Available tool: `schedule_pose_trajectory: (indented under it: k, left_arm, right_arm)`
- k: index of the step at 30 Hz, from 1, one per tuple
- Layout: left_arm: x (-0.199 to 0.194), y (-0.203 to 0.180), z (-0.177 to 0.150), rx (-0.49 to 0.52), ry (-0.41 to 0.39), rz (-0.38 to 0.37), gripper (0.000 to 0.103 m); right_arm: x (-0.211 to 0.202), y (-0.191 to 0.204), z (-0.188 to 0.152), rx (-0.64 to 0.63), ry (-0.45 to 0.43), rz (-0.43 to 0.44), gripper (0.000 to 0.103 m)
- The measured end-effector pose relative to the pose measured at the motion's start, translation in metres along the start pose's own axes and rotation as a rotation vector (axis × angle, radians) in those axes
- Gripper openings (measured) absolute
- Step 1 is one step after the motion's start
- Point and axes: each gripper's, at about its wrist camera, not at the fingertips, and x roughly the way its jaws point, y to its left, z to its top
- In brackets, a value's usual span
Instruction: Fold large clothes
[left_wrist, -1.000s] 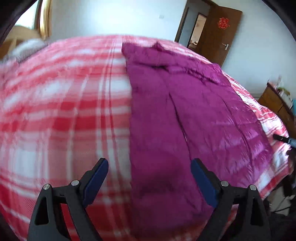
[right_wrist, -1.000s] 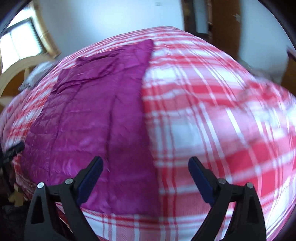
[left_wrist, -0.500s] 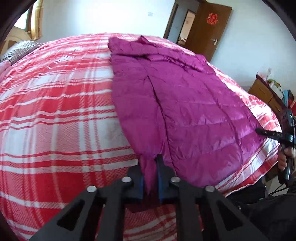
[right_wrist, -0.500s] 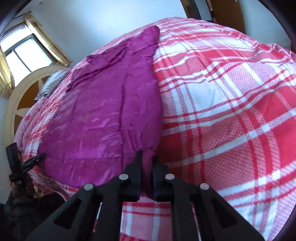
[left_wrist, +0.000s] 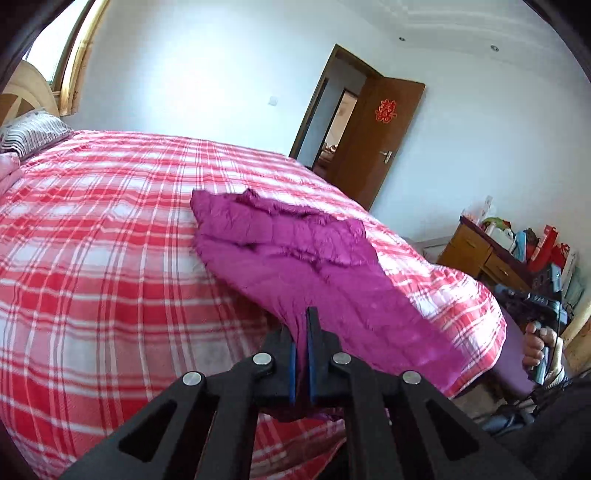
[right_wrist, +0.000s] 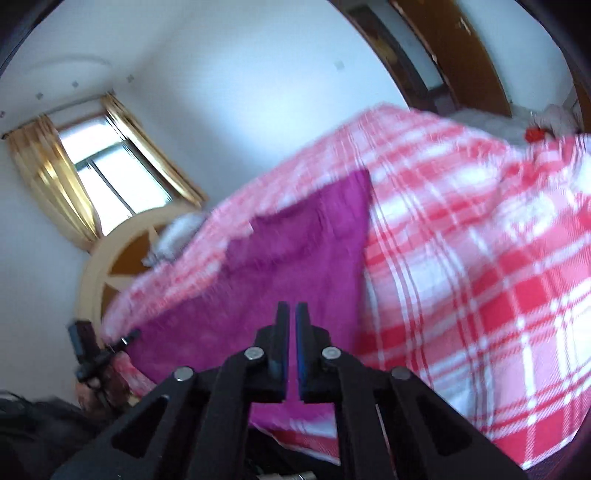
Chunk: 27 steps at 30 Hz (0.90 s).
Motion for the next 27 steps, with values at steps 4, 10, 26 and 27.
schedule_pose_trajectory:
  k: [4,10,26,27]
  left_arm:
    - [0.016,0.004,0.010,-0.010,0.018,-0.029,0.004]
    - [0.013,0.010,0.000,-0.051,0.019,-0.060,0.004]
    - [-0.003,0.012,-0.004,-0.070,0.016,-0.067,0.003]
    - [-0.009,0.011,-0.003,-0.075,0.011,-0.073,0.003]
  right_arm:
    - [0.017,0.002,0.010,-0.038,0.048,-0.032,0.013]
    - [0.038,-0.040,-0.033,0.104,0.161,-0.094,0.093]
    - [0.082,-0.060,-0.111,0.215,0.419,-0.041,0.008]
    - [0.073,-0.059,-0.105,0.216,0.388,-0.016,0.008]
